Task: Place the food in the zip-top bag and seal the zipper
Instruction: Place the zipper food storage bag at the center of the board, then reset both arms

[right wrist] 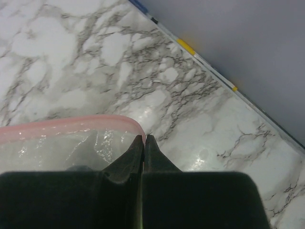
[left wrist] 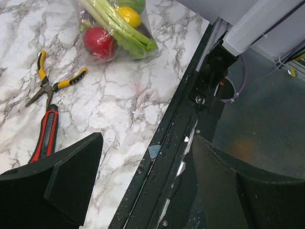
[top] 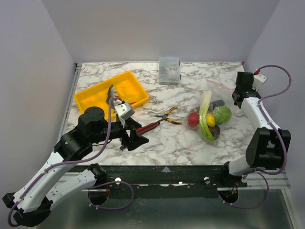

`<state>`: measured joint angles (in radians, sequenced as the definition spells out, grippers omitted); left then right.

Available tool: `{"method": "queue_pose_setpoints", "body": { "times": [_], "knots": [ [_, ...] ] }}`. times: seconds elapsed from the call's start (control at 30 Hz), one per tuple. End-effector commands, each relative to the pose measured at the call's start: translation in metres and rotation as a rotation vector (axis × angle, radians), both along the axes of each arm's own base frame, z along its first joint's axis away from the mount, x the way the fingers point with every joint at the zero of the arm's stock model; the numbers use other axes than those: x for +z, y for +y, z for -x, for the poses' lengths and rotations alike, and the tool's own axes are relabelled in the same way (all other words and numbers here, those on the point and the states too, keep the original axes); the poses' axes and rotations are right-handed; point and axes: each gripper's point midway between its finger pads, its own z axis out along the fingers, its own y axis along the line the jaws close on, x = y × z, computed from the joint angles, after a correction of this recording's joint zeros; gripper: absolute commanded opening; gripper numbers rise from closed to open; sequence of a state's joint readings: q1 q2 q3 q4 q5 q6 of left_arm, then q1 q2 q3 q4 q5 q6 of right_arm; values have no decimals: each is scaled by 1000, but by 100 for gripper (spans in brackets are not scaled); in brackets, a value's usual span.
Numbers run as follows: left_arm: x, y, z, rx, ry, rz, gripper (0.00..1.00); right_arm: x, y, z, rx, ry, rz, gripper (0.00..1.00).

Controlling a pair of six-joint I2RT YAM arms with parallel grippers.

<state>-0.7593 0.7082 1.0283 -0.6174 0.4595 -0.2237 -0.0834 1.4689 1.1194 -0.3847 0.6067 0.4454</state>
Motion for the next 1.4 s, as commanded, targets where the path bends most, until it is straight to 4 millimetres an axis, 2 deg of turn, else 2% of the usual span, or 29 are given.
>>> {"method": "queue_pose_setpoints", "body": {
  "times": [0.0, 0.07, 0.17, 0.23, 0.3, 0.37, 0.4, 0.47, 0.53, 0.6, 0.67, 0.73, 0.8, 0.87, 0.93, 0.97, 1.03, 1.2, 1.27, 1.37],
  "knots": [
    [4, -4, 7, -37, 13, 40, 77, -21, -39, 1, -100, 12, 14, 0],
    [4, -4, 6, -35, 10, 38, 77, -31, -45, 6, -110, 50, 23, 0],
    [6, -5, 4, -33, -2, 41, 77, -38, -39, 5, -70, 74, 4, 3],
    [9, -5, 1, -24, -10, 41, 77, -35, -33, 3, -36, 74, -23, 5],
    [10, -4, -2, -7, -21, 37, 77, -31, -26, 1, 0, 66, -53, 15],
    [14, -1, -7, 20, -39, 31, 77, -22, -23, 5, 12, 73, -61, 35],
    [16, 0, -8, 32, -49, 30, 77, -13, -22, 7, 20, 70, -57, 45],
    [23, 5, -13, 65, -78, 31, 77, 8, -21, 12, 34, 45, -37, 57],
    [31, 11, -18, 114, -111, 37, 77, 36, -19, 18, 49, 4, -7, 64],
    [41, 21, -25, 180, -151, 52, 78, 67, -5, 22, 108, -42, -9, 67],
    [55, 32, -31, 251, -202, 81, 78, 96, 31, 21, 246, -96, -39, 67],
    [72, 46, -34, 322, -262, 124, 79, 127, 84, 23, 449, -201, -135, 69],
    [92, 61, -37, 400, -319, 180, 82, 160, 130, 34, 623, -341, -280, 73],
    [117, 79, -37, 485, -369, 259, 82, 195, 164, 52, 759, -463, -400, 77],
    [139, 93, -31, 527, -411, 350, 82, 226, 186, 74, 859, -565, -471, 82],
    [149, 100, -27, 543, -431, 398, 83, 238, 193, 84, 894, -607, -495, 88],
    [163, 114, -20, 577, -473, 474, 85, 260, 200, 107, 934, -693, -510, 99],
    [186, 145, -1, 637, -583, 631, 90, 306, 201, 149, 948, -837, -490, 99],
    [190, 154, 3, 657, -603, 656, 91, 318, 188, 158, 871, -863, -462, 99],
    [192, 161, 2, 690, -623, 645, 91, 324, 162, 167, 717, -885, -405, 99]
  ]
}}
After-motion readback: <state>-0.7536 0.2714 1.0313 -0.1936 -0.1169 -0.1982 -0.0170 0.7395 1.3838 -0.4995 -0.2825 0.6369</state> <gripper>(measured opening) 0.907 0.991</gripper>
